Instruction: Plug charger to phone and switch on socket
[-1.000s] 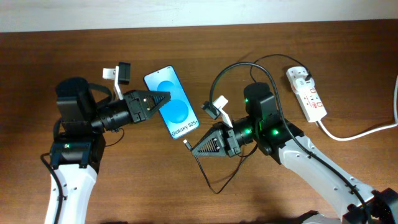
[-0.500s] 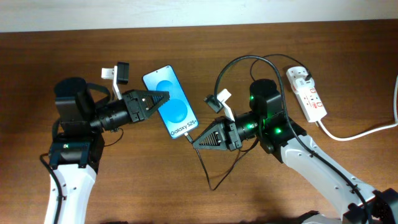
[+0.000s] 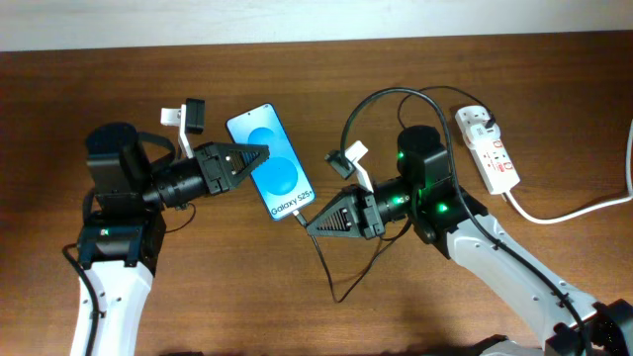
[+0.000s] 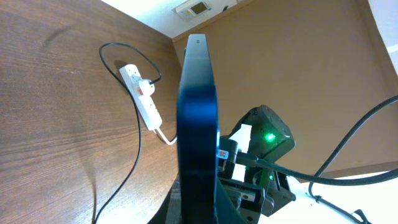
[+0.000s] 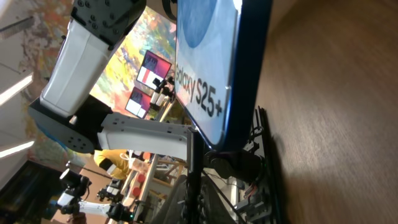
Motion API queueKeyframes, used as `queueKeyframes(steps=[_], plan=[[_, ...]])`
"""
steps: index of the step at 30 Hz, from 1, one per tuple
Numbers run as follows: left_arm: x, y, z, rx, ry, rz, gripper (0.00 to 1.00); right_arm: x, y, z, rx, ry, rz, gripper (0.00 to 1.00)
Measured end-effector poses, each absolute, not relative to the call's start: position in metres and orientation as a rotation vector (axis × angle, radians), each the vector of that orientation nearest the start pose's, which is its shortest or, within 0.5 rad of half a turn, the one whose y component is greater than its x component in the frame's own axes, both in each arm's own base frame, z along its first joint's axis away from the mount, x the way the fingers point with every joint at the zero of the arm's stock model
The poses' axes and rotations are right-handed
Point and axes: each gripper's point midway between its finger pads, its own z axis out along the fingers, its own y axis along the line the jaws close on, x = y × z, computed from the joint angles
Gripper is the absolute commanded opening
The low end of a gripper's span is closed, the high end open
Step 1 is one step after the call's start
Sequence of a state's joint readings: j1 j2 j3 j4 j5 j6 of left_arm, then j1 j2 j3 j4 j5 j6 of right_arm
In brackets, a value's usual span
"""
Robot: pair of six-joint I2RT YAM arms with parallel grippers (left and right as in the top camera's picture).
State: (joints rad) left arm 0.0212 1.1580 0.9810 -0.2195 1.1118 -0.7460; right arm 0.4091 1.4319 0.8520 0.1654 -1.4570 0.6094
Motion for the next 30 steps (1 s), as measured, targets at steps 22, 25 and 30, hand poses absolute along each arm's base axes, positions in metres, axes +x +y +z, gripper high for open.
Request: queueKeyframes(steps=[22,25,30], plan=[[0.311,-0.146,0.31,-0.002,2.055,-1.52,0.0,0.234,0.29,0.257,-0.781,1.981,1.941,0.04],[0.31,-0.147,0.31,0.017,2.051,-1.519,0.0,0.234,0.29,0.257,-0.782,1.982,1.943,0.06],[0.309,-0.148,0.311,0.038,2.046,-1.523,0.0,0.232,0.29,0.257,-0.783,1.988,1.954,0.25]])
